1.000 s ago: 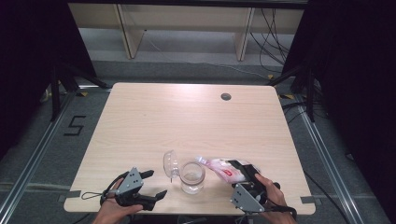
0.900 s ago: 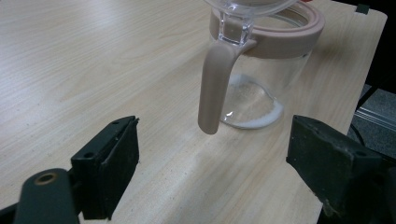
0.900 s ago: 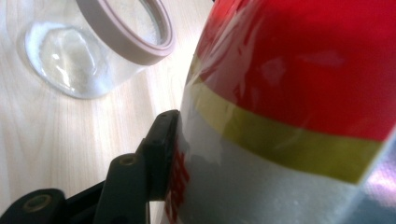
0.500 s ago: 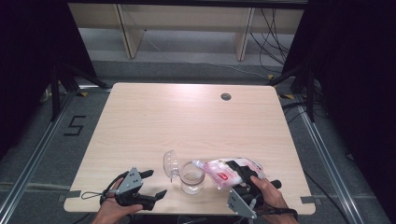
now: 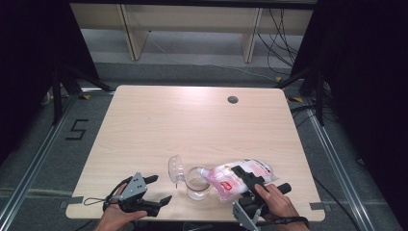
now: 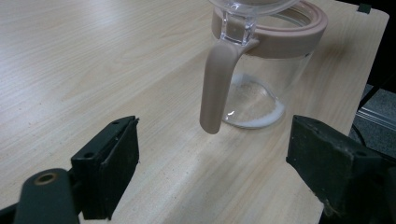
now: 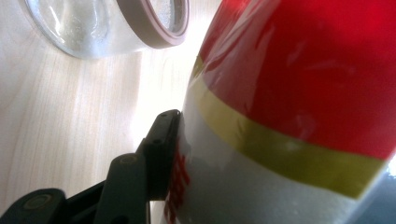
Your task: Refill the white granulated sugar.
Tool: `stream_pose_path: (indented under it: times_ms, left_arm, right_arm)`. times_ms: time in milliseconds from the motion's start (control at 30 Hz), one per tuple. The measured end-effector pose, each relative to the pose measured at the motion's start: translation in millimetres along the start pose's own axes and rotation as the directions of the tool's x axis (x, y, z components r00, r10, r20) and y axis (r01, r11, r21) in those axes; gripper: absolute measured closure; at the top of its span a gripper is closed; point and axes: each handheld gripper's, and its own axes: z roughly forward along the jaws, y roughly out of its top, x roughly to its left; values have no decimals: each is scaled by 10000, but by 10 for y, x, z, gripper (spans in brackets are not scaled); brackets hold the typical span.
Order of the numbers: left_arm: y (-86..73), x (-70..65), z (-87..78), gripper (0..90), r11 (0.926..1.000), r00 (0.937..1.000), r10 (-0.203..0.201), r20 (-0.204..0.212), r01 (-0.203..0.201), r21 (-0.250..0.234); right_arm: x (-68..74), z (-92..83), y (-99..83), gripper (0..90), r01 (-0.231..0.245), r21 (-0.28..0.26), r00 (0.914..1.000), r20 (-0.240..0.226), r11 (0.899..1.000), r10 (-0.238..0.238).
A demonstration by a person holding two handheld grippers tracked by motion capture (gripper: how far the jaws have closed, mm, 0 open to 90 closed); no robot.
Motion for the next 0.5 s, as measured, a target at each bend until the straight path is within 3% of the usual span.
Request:
stream_pose_path:
  times_ms: [100,133,200,233,267,333,367,400,433,467,500]
  left_arm:
    - [-2,-7,2,163,9999,9999,-113,-26,113,35]
    - [-4,-9,5,163,9999,9999,-132,11,132,25]
    - [-3,-8,3,163,9999,10000,-77,-45,77,68]
    - [-4,-9,5,163,9999,9999,-113,-10,113,40]
    - [-3,-8,2,163,9999,9999,-120,-19,121,47]
    - [-4,-8,5,162,9999,9999,-152,-16,152,16]
    - [-4,-8,5,163,9999,9999,-119,-62,119,48]
    - [-1,7,5,163,9999,9999,128,-24,-128,65]
    - [-6,-5,4,163,9999,9999,-70,-72,71,118]
    - [-6,-15,13,163,9998,9998,-205,-23,205,31]
    - [-5,-15,12,163,9998,9998,-172,-55,173,20]
  right_arm:
    - [-26,15,13,520,688,-35,9976,48,9976,-688]
    - [5,9,15,520,434,185,9990,51,9989,-435]
    - [-28,33,34,520,1237,89,9923,16,9923,-1237]
    - [17,18,26,520,667,355,9978,-17,9971,-667]
    - [14,22,28,521,755,350,9971,-68,9965,-753]
    - [-2,34,40,521,1356,254,9908,-65,9904,-1355]
    - [21,34,42,521,1280,373,9918,-97,9911,-1277]
    - [11,32,57,521,1693,464,9856,-64,9845,-1692]
    - [19,32,58,521,1707,525,9853,-57,9839,-1706]
    - [0,34,66,521,2069,488,9783,9,9772,-2072]
    - [13,37,65,521,1956,544,9807,-54,9792,-1956]
